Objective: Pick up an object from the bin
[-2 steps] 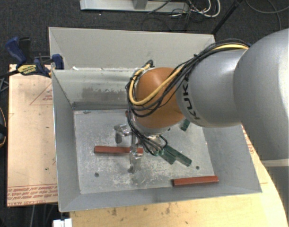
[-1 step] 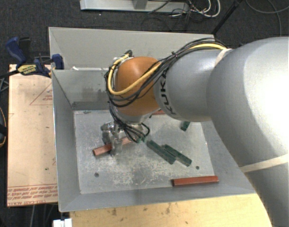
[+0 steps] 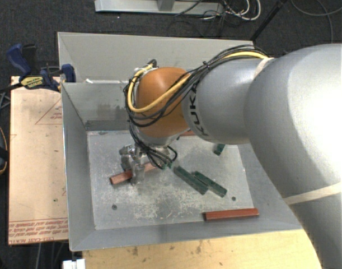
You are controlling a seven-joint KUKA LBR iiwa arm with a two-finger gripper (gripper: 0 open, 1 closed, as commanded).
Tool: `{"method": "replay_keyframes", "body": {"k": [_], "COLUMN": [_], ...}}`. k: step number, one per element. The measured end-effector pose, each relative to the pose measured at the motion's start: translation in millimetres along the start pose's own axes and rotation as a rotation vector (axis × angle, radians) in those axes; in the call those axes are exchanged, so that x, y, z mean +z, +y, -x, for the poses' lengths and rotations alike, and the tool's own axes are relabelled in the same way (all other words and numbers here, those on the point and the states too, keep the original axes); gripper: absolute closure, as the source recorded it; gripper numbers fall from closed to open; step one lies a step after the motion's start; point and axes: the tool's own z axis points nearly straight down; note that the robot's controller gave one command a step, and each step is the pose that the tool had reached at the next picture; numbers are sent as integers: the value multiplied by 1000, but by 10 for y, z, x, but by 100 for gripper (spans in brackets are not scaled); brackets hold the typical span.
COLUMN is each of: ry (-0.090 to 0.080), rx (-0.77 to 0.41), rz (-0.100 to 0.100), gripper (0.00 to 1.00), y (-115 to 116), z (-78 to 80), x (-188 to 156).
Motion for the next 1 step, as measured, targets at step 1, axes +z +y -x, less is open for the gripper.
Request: {"method": "replay_keyframes", "body": {"k": [1], "ry": [1], "rx": [-42], "rz": [-2], "gripper": [100], "y": [-192], "z": [9], "x": [-1350]}}
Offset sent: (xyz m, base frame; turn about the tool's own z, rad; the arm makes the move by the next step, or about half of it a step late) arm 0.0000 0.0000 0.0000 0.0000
